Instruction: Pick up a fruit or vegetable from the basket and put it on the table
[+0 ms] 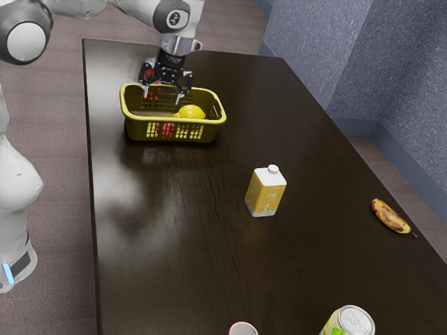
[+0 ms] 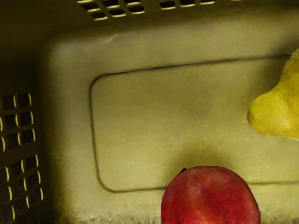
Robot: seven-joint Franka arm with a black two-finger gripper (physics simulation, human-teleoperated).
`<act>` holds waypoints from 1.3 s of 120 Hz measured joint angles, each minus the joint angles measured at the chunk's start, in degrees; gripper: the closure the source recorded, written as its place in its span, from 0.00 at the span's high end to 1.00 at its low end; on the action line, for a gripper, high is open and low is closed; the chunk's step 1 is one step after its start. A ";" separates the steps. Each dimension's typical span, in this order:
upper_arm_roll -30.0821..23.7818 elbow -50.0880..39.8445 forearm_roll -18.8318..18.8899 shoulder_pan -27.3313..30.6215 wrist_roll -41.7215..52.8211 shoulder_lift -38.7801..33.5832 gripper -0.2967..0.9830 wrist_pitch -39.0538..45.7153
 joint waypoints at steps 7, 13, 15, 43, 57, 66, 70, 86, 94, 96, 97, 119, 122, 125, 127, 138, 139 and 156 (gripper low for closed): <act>0.00 0.01 -0.03 -1.53 -0.26 0.18 0.77 0.47; 0.01 -0.07 -0.07 -2.02 -0.47 0.40 0.77 0.78; 0.03 -0.08 -0.10 -2.07 -0.53 0.44 0.77 0.87; 8.35 -0.72 -1.07 -10.78 -2.11 2.24 0.77 3.11; 10.54 -0.66 -3.11 -12.65 -2.64 3.65 0.77 4.44; 10.72 -0.65 -4.22 -12.65 -2.92 4.32 0.77 5.08; 10.72 -0.65 -4.54 -12.67 -3.03 4.68 0.77 5.30; 10.72 -0.83 -5.32 -13.06 -3.43 5.21 0.77 5.88; 10.67 -0.99 -6.01 -13.27 -3.60 5.50 0.77 6.06; 10.66 -1.12 -6.23 -13.33 -3.64 5.56 0.77 6.10; 10.66 -1.22 -6.37 -13.36 -3.66 5.58 0.77 6.12; 10.71 -2.01 -8.00 -13.71 -4.02 5.89 0.77 6.34; 10.72 -2.09 -8.09 -13.64 -4.06 5.89 0.77 6.35; 10.73 -2.14 -8.16 -13.54 -4.10 5.90 0.77 6.36; 10.75 -2.16 -8.20 -13.48 -4.13 5.90 0.77 6.37; 10.80 -2.32 -8.35 -12.96 -4.26 5.92 0.77 6.40; 10.80 -2.38 -8.36 -12.91 -4.27 5.94 0.77 6.41; 10.89 -2.88 -8.47 -12.32 -4.37 6.42 0.77 6.43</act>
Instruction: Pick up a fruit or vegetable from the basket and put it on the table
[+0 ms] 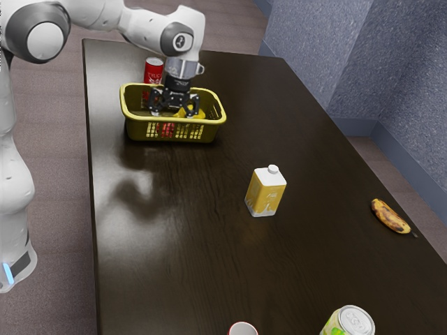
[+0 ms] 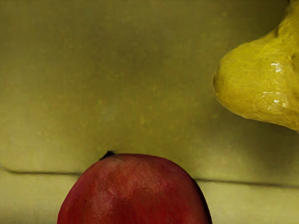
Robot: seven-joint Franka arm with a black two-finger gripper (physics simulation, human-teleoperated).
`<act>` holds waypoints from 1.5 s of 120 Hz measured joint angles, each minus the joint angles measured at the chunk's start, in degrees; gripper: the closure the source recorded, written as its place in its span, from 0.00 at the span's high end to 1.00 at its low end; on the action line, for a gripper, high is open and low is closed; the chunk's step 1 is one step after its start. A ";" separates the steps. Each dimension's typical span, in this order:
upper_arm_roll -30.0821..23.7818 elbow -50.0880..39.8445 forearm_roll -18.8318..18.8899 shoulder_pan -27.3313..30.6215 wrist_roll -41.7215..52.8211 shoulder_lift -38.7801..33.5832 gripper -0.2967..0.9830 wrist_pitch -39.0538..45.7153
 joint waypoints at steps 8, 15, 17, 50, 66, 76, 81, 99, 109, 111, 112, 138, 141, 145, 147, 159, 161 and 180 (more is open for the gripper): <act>0.01 0.02 -0.04 0.12 -0.03 0.61 0.77 0.01; 0.01 0.03 -0.06 0.16 -0.05 1.17 0.77 0.01; 0.01 0.03 -0.07 0.17 -0.06 1.26 0.77 0.01; -0.03 0.03 -0.10 0.12 -0.15 2.03 0.77 0.02; -0.07 0.09 -0.24 0.12 -0.15 2.42 0.76 0.03; -0.05 0.10 -0.30 0.05 -0.10 2.47 0.69 0.03; -0.05 0.11 -0.32 0.03 -0.08 2.47 0.65 0.02; -0.06 0.13 -0.22 0.05 0.09 2.41 0.51 -0.02; -0.16 0.34 0.01 0.16 0.19 2.04 0.49 -0.16; -0.07 0.38 0.09 0.07 0.20 1.87 0.49 -0.21; -0.04 0.40 0.13 0.04 0.21 1.78 0.49 -0.24; 0.25 0.23 1.00 -0.71 0.37 -4.39 0.44 -3.85; 0.73 0.17 1.15 -0.88 0.39 -5.09 0.42 -4.53; 1.14 0.12 1.34 -0.76 0.41 -5.89 0.43 -5.46; 1.30 0.11 1.46 -0.70 0.43 -6.27 0.43 -5.89; 1.70 0.07 2.28 -0.24 0.51 -7.75 0.46 -8.32; 1.72 0.08 2.44 -0.20 0.52 -7.92 0.46 -8.70; 1.68 0.22 3.25 -0.13 0.63 -8.65 0.47 -11.42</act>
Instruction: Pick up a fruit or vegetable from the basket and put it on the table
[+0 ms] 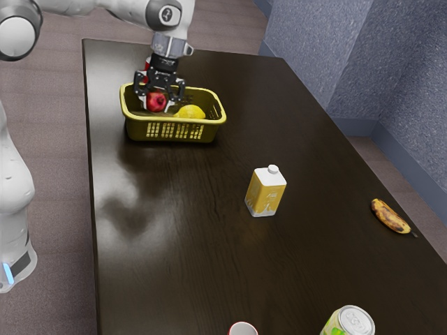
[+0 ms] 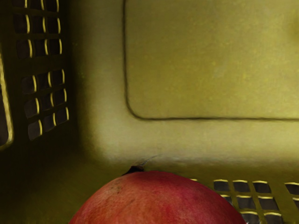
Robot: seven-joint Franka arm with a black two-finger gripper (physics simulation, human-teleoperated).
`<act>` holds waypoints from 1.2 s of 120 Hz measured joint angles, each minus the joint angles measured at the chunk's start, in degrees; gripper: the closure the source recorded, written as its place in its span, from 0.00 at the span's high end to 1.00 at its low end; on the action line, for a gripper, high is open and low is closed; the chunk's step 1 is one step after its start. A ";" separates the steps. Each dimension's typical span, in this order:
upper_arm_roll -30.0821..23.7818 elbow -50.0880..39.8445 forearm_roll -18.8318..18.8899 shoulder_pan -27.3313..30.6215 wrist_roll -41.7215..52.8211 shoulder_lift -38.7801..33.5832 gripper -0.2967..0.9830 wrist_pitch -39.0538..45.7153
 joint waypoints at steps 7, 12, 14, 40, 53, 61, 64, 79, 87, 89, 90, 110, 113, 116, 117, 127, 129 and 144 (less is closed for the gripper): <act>-0.26 0.11 0.12 0.01 0.03 -0.09 0.47 -0.67; -0.56 0.24 0.17 -0.01 0.06 -0.11 0.47 -1.05; -0.66 0.29 0.20 -0.04 0.07 -0.18 0.47 -1.18; -5.45 2.10 0.62 -0.22 0.05 -2.67 0.46 -2.60; -9.24 5.78 1.60 -0.06 -0.01 -3.57 0.47 -4.99; -12.51 7.57 2.27 -0.07 -0.02 -3.81 0.47 -6.60; -13.61 7.90 2.62 -0.06 -0.01 -3.84 0.47 -7.10; -17.85 9.57 4.77 -0.08 0.34 -1.42 0.46 -8.85; -20.22 12.75 6.36 0.14 1.40 2.80 0.46 -9.40; -21.12 13.13 6.84 0.17 1.66 3.32 0.46 -9.51; -21.53 13.26 7.06 0.07 1.80 3.51 0.46 -9.56; -22.85 11.88 9.72 -5.13 5.17 -1.85 0.46 -10.54; -22.27 11.48 9.98 -5.95 6.04 -2.86 0.46 -10.77; -21.79 11.22 10.19 -6.40 7.01 -3.46 0.46 -10.96; -21.65 11.15 10.25 -6.50 7.33 -3.59 0.46 -11.02; -21.00 10.83 11.31 -6.77 10.43 -3.47 0.46 -11.35; -20.96 10.81 11.56 -6.74 11.03 -3.00 0.46 -11.31; -20.84 10.89 12.90 -6.79 15.12 2.34 0.46 -10.34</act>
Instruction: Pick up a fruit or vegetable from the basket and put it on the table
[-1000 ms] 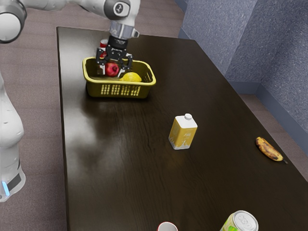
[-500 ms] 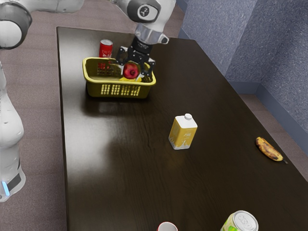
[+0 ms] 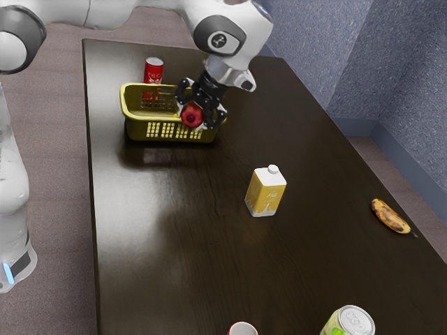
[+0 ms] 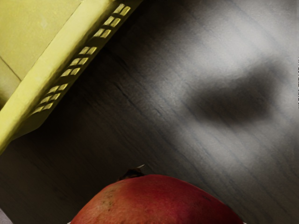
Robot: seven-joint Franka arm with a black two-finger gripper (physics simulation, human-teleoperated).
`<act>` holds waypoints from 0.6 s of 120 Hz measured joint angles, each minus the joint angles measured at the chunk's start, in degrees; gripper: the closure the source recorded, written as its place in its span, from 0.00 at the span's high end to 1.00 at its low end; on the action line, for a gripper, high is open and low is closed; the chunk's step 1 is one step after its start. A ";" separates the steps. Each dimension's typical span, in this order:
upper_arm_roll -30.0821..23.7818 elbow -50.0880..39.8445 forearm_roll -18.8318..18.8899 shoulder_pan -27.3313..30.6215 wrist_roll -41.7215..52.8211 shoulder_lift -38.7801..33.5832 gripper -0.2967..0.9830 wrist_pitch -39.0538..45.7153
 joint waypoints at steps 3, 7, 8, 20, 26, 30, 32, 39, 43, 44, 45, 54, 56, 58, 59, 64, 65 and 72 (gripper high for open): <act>0.01 -0.03 0.13 0.01 0.74 0.64 0.46 0.27; 0.02 -0.04 0.24 -0.01 1.71 1.10 0.52 0.58; 0.02 -0.03 0.26 -0.02 1.97 1.17 0.53 0.65; 0.01 0.00 0.32 -0.22 4.84 1.38 0.65 1.30; 0.01 0.00 0.34 -0.28 6.10 1.35 0.69 1.53; 0.01 0.04 0.36 -0.30 6.90 1.33 0.70 1.65; -0.01 0.10 0.39 -0.28 7.28 1.32 0.71 1.71; -0.04 0.45 0.42 -0.29 8.51 1.32 0.73 1.88; -0.15 1.75 0.36 -0.21 9.17 1.41 0.74 1.96; -0.21 2.17 0.35 -0.19 9.33 1.44 0.74 1.98; -0.29 2.79 0.34 -0.18 9.49 1.54 0.74 2.00; -1.03 14.25 1.24 -2.63 11.39 7.53 0.75 2.11; -1.17 17.59 1.56 -3.53 12.10 9.76 0.75 2.14; -1.23 20.80 1.99 -4.49 12.99 11.86 0.76 2.24; -1.25 22.11 2.25 -4.97 13.46 12.69 0.76 2.37; -1.30 26.33 3.99 -7.86 15.72 15.18 0.76 3.18; -1.30 26.79 4.37 -8.58 16.13 15.51 0.76 3.33; -1.32 28.44 6.21 -13.04 18.84 16.81 0.76 4.25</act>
